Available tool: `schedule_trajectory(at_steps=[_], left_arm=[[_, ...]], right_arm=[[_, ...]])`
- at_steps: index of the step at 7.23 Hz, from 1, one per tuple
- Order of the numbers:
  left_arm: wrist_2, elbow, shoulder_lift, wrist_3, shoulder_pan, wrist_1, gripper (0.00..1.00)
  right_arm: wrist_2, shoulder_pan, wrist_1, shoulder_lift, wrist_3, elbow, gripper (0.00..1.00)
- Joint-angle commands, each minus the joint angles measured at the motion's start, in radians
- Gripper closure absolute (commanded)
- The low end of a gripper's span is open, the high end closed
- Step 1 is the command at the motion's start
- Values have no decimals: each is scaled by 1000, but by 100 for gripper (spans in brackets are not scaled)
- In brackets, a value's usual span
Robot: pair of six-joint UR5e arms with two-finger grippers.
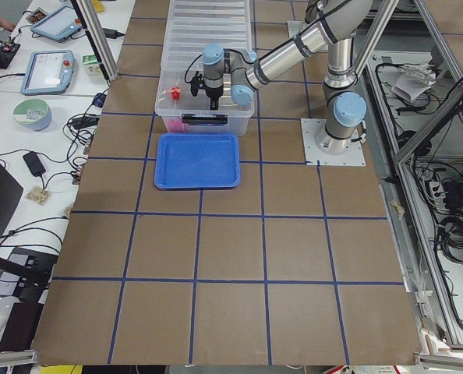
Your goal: Place red block in blue tray from box
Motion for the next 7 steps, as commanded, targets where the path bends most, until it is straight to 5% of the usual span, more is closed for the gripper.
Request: schedule_trajectory(at_steps=[1, 2, 4, 7], left_arm=[[3, -7, -12, 15, 4, 16, 2], [3, -10, -12, 16, 4, 17, 2], [0, -10, -16, 18, 4, 17, 26], [0, -8, -17, 19, 4, 17, 29]], right_arm=[[0, 0, 0, 0, -1, 0, 0], [0, -2, 0, 1, -1, 0, 0], [-2, -2, 0, 1, 0, 0, 0], [-2, -2, 0, 1, 0, 0, 0]])
